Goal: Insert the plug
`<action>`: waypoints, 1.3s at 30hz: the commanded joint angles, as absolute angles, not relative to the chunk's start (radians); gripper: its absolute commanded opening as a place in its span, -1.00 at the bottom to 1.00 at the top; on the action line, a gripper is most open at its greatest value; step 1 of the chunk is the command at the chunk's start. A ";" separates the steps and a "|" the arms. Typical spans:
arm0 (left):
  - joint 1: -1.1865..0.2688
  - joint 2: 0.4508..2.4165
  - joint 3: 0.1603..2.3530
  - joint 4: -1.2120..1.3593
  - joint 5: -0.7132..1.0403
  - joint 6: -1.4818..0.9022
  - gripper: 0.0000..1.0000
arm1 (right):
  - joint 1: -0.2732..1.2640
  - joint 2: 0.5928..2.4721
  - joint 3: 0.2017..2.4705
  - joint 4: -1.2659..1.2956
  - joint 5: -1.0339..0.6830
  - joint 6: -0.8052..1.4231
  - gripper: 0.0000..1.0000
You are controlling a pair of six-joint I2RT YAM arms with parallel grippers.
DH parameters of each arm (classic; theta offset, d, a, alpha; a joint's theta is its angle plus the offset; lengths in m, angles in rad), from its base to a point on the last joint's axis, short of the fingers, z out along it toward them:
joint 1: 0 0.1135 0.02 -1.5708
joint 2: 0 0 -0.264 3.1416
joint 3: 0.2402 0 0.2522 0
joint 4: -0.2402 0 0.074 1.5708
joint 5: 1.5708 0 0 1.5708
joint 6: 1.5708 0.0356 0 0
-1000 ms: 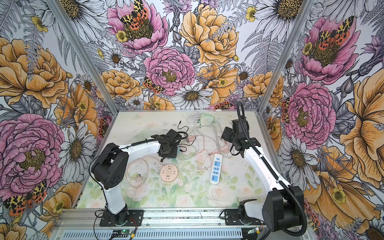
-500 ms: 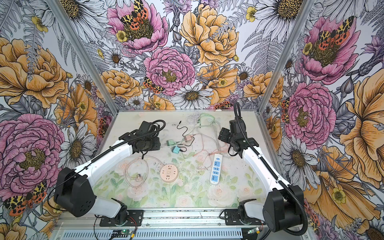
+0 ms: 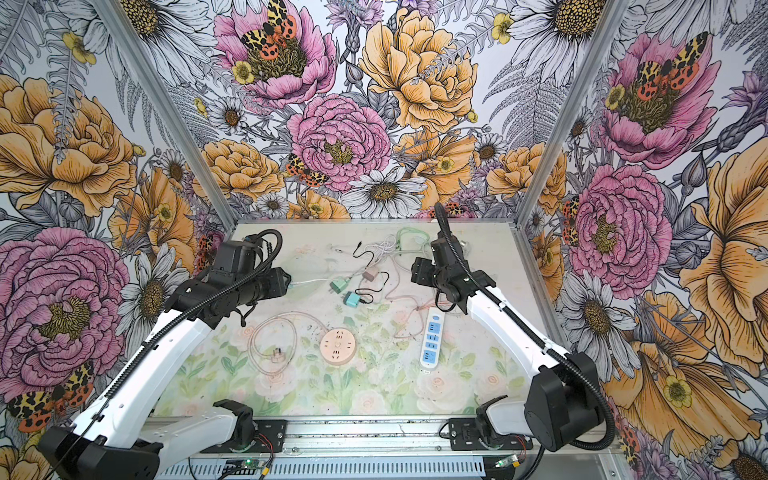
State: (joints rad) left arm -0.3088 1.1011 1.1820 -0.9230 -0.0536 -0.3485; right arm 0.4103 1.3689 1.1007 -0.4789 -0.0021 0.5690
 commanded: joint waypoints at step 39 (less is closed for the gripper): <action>-0.199 1.624 1.179 -0.722 -0.297 -0.405 -0.20 | 0.597 1.729 1.184 -0.329 -0.110 0.538 -0.07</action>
State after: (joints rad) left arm -0.2260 1.5688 1.1309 -0.7715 -0.2192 -0.4160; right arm 0.5945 1.7748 1.2064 -0.3470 -0.1032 0.5396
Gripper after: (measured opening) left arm 0.466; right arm 0.467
